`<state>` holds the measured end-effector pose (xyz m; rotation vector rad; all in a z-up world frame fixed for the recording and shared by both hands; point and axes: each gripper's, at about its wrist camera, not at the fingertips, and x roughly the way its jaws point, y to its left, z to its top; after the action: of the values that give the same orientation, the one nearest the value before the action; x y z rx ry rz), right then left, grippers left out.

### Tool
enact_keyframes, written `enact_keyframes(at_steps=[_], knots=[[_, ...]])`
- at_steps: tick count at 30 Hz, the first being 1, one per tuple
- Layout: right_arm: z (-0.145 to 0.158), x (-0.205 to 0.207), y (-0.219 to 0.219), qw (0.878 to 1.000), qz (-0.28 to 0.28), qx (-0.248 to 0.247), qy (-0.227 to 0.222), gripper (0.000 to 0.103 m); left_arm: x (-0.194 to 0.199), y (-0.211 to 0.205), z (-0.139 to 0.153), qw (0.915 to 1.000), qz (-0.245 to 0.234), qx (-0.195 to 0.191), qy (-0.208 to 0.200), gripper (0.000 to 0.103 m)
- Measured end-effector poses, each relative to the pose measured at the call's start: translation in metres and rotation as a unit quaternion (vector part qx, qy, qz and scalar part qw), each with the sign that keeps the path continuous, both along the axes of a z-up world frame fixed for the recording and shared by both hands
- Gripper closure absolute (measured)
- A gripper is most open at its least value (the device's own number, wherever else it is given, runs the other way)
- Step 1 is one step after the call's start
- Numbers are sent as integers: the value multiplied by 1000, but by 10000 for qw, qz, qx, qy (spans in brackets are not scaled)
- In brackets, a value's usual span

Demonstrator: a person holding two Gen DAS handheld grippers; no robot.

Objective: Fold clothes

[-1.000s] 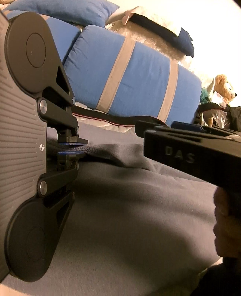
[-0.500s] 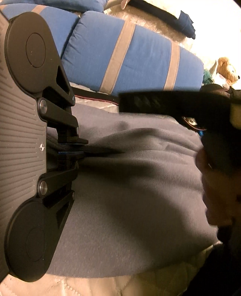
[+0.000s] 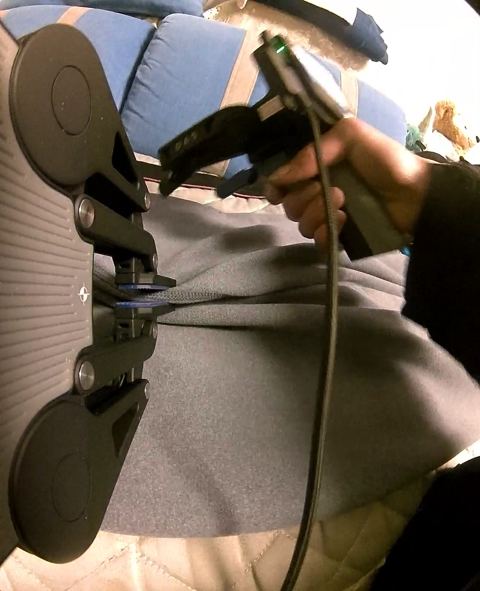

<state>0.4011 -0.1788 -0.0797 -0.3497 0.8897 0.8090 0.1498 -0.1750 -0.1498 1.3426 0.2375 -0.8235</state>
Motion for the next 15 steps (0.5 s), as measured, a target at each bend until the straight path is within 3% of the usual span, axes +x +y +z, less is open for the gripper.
enact_keyframes(at_steps=[2, 3, 4, 6, 10, 12, 15], knots=[[-8, 9, 4, 9996, 204, -112, 159, 23, 1, 1, 1, 10000, -3, 3, 21, 98], [-9, 12, 4, 9991, 322, -49, 270, 40, 2, 1, 1, 10000, 1, -7, 40, 98], [-8, 14, 3, 9983, 432, 17, 381, 64, 3, 1, 2, 10000, 10, -22, 58, 98], [-4, 11, 3, 9971, 616, 58, 441, 99, 7, 1, 3, 10000, 17, -43, 69, 98], [8, -3, 2, 9977, 637, 57, -236, 100, 13, -1, 5, 9997, 177, -159, -77, 97], [23, -6, -3, 9953, 434, 279, -825, 100, 22, -4, 5, 9986, 364, -262, -296, 97], [38, -13, -1, 9824, 171, 209, -1849, 100, 45, -12, 2, 9941, 764, -370, -678, 97]])
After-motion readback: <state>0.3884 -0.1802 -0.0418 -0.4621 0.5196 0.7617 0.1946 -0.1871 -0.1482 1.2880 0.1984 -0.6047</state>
